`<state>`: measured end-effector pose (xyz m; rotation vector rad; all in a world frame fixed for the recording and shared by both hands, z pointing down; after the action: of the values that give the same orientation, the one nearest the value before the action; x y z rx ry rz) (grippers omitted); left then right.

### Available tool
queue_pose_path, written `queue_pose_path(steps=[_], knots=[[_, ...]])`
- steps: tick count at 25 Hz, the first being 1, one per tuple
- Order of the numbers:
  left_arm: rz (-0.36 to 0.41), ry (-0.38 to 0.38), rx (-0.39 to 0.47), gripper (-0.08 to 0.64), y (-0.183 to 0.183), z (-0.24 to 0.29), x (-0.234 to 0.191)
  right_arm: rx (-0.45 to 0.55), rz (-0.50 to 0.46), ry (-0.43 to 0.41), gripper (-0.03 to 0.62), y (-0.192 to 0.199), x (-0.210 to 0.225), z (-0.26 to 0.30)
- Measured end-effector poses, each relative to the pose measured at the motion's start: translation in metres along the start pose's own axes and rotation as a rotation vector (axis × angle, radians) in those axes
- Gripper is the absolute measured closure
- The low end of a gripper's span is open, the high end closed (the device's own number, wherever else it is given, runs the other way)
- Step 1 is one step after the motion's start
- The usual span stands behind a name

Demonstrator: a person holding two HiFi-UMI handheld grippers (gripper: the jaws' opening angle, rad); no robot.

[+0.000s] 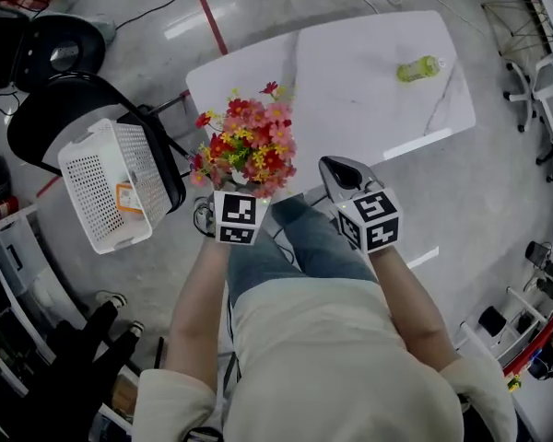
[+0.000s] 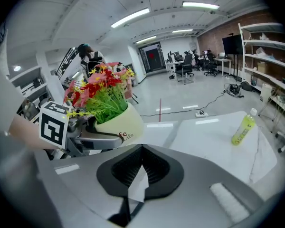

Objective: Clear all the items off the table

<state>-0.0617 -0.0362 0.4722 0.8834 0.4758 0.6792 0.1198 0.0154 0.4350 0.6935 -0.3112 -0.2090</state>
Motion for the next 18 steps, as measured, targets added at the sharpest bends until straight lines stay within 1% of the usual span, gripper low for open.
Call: queue_pose_path(steps=[5, 8, 12, 15, 18], knots=[[-0.033, -0.070, 0.029, 0.061, -0.011, -0.042, -0.007, 0.028, -0.036, -0.030, 0.592, -0.013, -0.023, -0.008], [-0.047, -0.110, 0.031, 0.061, -0.013, -0.063, -0.009, 0.040, -0.067, -0.046, 0.593, -0.021, -0.033, -0.011], [-0.066, -0.144, 0.054, 0.061, -0.023, -0.090, -0.007, 0.048, -0.087, -0.075, 0.594, -0.032, -0.045, -0.019], [-0.075, -0.175, 0.064, 0.061, -0.024, -0.106, -0.011, 0.064, -0.098, -0.091, 0.594, -0.042, -0.054, -0.020], [-0.102, -0.209, 0.074, 0.061, -0.023, -0.119, -0.015, 0.069, -0.112, -0.100, 0.594, -0.050, -0.063, -0.021]])
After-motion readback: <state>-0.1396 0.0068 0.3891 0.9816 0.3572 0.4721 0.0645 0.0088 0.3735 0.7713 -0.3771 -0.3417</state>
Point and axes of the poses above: the fingertips, and each gripper's own axes: z forward along the fingers, x to its right, y out of its underside, the point moved 8 cm from there along -z, backward along the fingers, and after that the axes turned 4 degrees about y, right-handed, at the moved point
